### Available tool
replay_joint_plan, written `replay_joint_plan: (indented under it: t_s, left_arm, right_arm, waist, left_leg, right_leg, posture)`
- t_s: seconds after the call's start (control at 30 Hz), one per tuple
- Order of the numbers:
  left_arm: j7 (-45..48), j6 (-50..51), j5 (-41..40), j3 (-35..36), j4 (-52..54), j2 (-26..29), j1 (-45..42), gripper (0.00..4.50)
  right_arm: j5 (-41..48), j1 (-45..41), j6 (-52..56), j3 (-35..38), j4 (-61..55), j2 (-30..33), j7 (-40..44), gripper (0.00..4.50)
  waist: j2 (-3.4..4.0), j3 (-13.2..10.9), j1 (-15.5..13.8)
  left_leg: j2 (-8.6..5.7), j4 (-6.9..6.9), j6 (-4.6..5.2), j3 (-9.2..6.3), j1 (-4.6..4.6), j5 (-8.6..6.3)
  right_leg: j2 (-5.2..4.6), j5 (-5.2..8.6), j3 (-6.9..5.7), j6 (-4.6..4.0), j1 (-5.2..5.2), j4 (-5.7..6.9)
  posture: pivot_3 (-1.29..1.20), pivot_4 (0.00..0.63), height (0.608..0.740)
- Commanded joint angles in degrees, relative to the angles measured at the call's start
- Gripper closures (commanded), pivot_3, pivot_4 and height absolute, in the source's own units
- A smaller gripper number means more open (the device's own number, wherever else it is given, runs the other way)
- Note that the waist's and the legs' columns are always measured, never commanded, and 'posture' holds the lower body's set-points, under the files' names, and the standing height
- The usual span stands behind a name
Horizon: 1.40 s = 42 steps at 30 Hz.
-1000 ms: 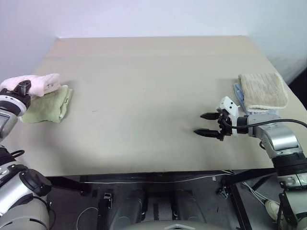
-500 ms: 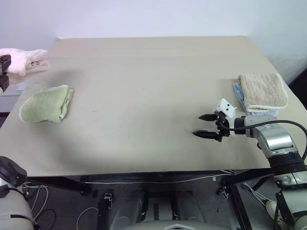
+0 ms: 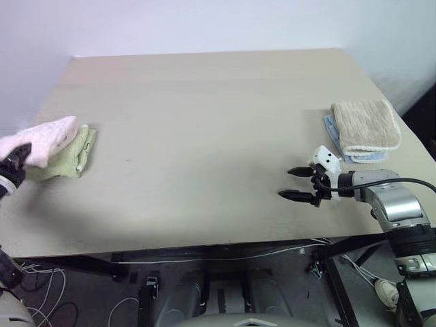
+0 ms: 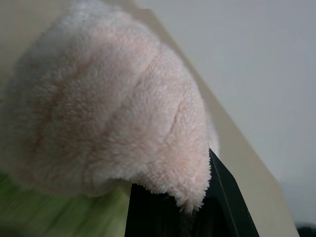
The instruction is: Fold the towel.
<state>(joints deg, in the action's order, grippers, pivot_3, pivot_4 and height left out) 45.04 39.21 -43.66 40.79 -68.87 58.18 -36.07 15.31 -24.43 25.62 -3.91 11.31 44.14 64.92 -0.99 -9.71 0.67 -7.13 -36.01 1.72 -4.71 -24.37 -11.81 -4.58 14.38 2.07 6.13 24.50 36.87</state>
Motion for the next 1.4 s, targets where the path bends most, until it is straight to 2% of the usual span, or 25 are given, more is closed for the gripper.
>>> replay_joint_plan:
  t_s: [0.03,0.17,0.43,0.57,0.7,0.8,0.93,1.03,1.17,1.33,1.4]
  left_arm:
    - [0.9,-0.8,-0.9,2.7,1.8,2.1,-1.4,4.45]
    - [0.2,-0.2,0.0,2.6,1.6,2.7,-3.2,4.45]
    - [-0.9,0.4,0.9,2.2,2.0,-0.6,-3.9,4.45]
    - [-4.3,-1.4,1.4,2.5,1.1,-1.8,-4.0,4.45]
    - [-6.2,-1.5,-0.1,4.7,0.4,-2.7,-3.1,3.39]
    - [-7.1,-1.0,-1.5,6.9,0.6,-3.1,-2.4,2.40]
    - [-5.0,4.0,-1.5,5.7,4.8,-4.7,0.6,1.07]
    - [-6.1,7.4,-4.1,8.6,8.4,-5.2,3.3,0.11]
    - [-7.4,13.3,-7.1,10.6,18.1,-7.6,9.5,0.02]
    - [-12.4,18.6,-13.5,18.1,25.1,-9.7,13.5,0.02]
    - [-13.9,21.2,-14.3,17.8,29.0,-10.7,15.2,0.02]
  right_arm:
    - [-0.1,-1.6,-1.1,1.3,-0.2,0.9,0.3,0.00]
    - [-0.4,-3.1,-1.5,1.2,0.5,0.3,0.3,0.00]
    - [-1.7,-1.7,-2.9,0.6,0.1,0.1,-0.2,0.00]
    - [-2.0,-1.2,-3.2,0.8,-0.1,0.3,-0.7,0.00]
    - [-2.7,-0.2,-3.9,0.7,-0.2,0.4,-1.1,0.00]
    - [-2.7,0.0,-3.8,1.1,-0.5,0.1,-1.5,0.00]
    - [-3.0,0.2,-4.7,1.1,-0.4,0.0,-2.0,0.00]
    - [-2.8,-0.4,-4.6,1.0,-0.3,-0.5,-2.2,0.00]
    - [-3.2,-1.0,-5.3,0.6,0.5,-1.3,-2.7,0.00]
    - [-3.5,-1.8,-6.6,0.0,2.3,-3.0,-2.9,0.00]
    - [-3.6,-2.0,-6.7,-0.2,2.4,-3.6,-2.8,0.00]
  waist:
    - [-0.03,0.0,-0.2]
    - [-0.03,0.0,-0.2]
    - [-0.02,0.0,0.1]
    - [-0.02,0.0,0.1]
    - [-0.02,0.0,0.0]
    - [-0.02,0.0,0.0]
    - [-0.02,0.0,0.1]
    - [-0.02,0.0,0.2]
    - [-0.01,0.0,0.3]
    - [-0.02,0.0,0.2]
    - [-0.02,0.0,0.1]
  left_leg:
    - [0.00,-0.03,0.00,-0.04,0.00,0.00]
    - [-0.03,-0.10,0.00,-0.03,0.02,0.00]
    - [-0.02,0.04,0.00,0.04,0.00,0.00]
    - [-0.02,-0.06,0.00,0.04,0.04,0.00]
    - [-0.02,-0.05,0.00,0.04,0.05,0.00]
    - [-0.02,-0.06,0.00,0.04,0.04,0.00]
    - [-0.02,-0.05,0.00,0.05,0.05,0.00]
    - [-0.02,-0.03,0.00,0.06,0.05,0.00]
    - [-0.01,0.00,0.00,0.10,0.05,0.00]
    - [0.00,-0.02,0.00,0.10,0.06,0.00]
    - [-0.01,-0.03,0.00,0.10,0.08,0.00]
  right_leg:
    - [-0.02,0.00,-0.05,0.00,-0.01,-0.01]
    - [-0.07,0.00,-0.08,0.01,-0.06,0.00]
    - [-0.03,0.00,0.01,0.00,-0.02,0.07]
    - [-0.03,0.00,0.01,0.00,-0.03,0.15]
    - [-0.03,0.00,0.01,0.00,-0.02,0.15]
    - [-0.03,0.00,0.02,0.00,-0.02,0.15]
    - [-0.03,0.00,0.03,0.00,-0.04,0.15]
    - [-0.02,0.00,0.05,0.00,-0.05,0.16]
    - [-0.02,0.00,0.15,0.00,-0.06,0.18]
    - [-0.01,0.01,0.15,0.00,-0.06,0.19]
    - [-0.01,0.01,0.15,-0.01,-0.05,0.19]
  posture:
    - [0.00,0.150,0.740]
    - [0.00,0.150,0.740]
    - [0.00,0.150,0.740]
    - [0.00,0.150,0.740]
    - [0.00,0.150,0.740]
    - [0.00,0.150,0.740]
    - [0.00,0.150,0.740]
    - [0.00,0.150,0.740]
    - [0.00,0.150,0.740]
    - [0.00,0.150,0.740]
    - [0.00,0.150,0.740]
